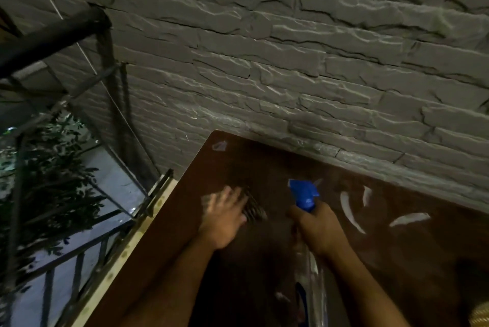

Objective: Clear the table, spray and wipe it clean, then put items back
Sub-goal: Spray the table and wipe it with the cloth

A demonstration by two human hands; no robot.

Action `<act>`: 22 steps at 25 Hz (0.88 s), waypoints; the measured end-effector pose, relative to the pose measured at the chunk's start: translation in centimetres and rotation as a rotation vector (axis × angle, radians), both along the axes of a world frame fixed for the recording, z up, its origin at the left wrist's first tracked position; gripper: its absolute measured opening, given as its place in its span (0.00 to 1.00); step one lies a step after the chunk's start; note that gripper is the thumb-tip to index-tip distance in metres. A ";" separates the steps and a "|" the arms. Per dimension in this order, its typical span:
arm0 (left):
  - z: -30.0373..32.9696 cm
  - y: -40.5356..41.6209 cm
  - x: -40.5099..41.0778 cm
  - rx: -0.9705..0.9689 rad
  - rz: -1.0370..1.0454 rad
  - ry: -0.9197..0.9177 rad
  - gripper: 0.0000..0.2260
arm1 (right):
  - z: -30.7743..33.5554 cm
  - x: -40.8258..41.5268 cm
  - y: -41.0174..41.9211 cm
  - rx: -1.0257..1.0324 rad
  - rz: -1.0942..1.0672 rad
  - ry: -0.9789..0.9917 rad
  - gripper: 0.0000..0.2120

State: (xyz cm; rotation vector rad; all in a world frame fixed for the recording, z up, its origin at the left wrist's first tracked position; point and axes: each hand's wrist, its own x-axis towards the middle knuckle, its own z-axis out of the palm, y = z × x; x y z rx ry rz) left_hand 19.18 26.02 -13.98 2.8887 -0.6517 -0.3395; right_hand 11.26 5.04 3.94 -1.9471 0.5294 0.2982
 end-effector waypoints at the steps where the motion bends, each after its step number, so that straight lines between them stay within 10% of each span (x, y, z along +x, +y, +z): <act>1: 0.5 0.2 2.7 -0.023 0.119 0.025 0.25 | -0.1 1.2 -0.4 -0.017 -0.011 -0.012 0.08; 15: 0.7 -5.6 16.3 -0.031 0.446 0.025 0.29 | -2.2 7.6 -4.9 -0.046 -0.141 -0.044 0.07; 22: -1.2 -8.3 9.0 -0.090 -0.245 -0.256 0.26 | -1.4 4.9 -4.1 0.094 -0.176 -0.027 0.06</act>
